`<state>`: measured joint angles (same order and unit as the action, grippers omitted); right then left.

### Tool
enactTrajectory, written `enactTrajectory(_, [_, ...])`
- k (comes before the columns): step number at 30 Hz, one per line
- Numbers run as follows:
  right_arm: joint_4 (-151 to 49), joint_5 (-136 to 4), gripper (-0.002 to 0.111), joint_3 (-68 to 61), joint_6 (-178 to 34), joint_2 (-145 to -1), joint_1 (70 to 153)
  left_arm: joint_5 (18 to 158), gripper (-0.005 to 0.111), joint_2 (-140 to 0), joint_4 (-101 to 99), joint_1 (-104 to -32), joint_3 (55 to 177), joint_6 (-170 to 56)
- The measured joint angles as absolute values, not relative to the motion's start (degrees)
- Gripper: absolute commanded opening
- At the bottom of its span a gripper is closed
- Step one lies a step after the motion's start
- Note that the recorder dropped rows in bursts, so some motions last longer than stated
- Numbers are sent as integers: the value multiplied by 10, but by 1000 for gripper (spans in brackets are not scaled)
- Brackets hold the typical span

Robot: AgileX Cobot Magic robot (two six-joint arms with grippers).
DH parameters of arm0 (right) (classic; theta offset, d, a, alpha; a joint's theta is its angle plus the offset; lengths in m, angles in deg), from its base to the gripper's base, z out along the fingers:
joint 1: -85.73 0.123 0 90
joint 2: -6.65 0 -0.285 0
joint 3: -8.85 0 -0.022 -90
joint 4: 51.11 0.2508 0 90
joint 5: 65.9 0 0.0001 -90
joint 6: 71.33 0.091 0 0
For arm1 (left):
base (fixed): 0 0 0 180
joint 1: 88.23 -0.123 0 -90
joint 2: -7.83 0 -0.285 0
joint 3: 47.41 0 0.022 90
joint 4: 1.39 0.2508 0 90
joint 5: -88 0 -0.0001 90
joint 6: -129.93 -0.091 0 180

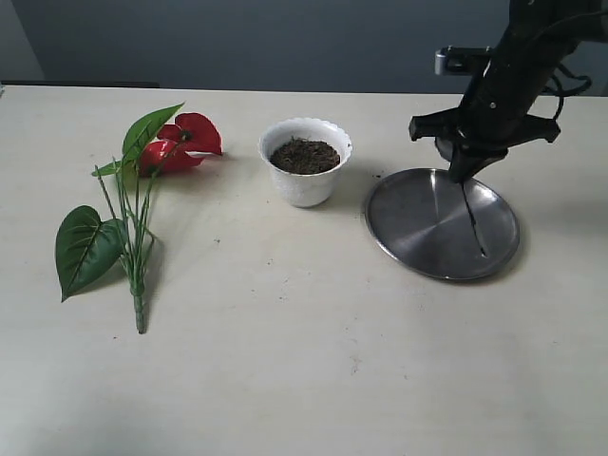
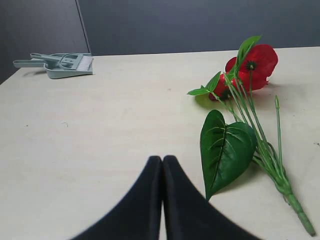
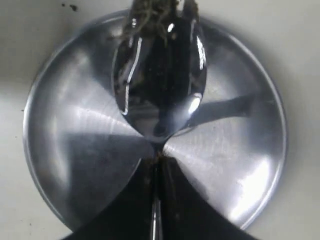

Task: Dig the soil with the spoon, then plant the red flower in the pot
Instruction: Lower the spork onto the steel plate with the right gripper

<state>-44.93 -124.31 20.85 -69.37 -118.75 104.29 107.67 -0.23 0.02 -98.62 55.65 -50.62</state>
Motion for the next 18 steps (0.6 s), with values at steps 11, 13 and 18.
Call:
enactTrajectory(11, [-463,-1213,-1,208,-656,-1225,1054,1077,0,-2,0,-986,557,-506])
enactTrajectory(13, [-464,-1210,-1,208,-646,-1232,1054,1077,0,-2,0,-986,557,-506])
enactTrajectory(18, [-465,-1204,-1,208,-640,-1248,1054,1077,0,-2,0,-986,557,-506])
